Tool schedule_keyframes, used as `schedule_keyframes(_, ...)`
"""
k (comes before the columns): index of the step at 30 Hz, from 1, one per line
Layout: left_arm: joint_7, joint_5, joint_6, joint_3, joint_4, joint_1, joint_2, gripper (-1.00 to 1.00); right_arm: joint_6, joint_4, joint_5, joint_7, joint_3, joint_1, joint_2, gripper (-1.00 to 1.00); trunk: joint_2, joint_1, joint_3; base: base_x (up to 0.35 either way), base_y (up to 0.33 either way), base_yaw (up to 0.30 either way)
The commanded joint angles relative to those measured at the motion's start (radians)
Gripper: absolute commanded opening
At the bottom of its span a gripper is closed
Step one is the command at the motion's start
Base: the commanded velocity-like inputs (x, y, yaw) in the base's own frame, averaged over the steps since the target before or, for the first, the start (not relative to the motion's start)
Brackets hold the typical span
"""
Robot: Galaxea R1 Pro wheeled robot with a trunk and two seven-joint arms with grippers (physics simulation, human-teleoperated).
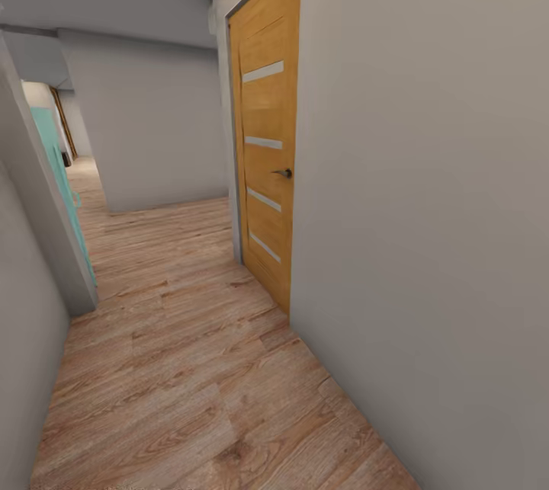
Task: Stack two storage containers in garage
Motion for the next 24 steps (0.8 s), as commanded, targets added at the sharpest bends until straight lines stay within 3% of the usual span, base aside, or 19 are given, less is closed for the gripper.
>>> schedule_keyframes(1,0.0,0.005,-0.001,0.004,0.0,0.0,0.0,1.0,-0.005,0.002,-0.001,0.001,0.009,-0.001,0.0,1.0,-0.001,0.0,-0.001,0.081,0.0,0.3)
schedule_keyframes(24,0.0,0.006,-0.001,0.004,0.003,0.0,0.0,1.0,-0.005,0.004,-0.007,-0.001,0.006,-0.001,-0.001,1.0,-0.001,0.0,-0.001,0.048,0.0,0.299)
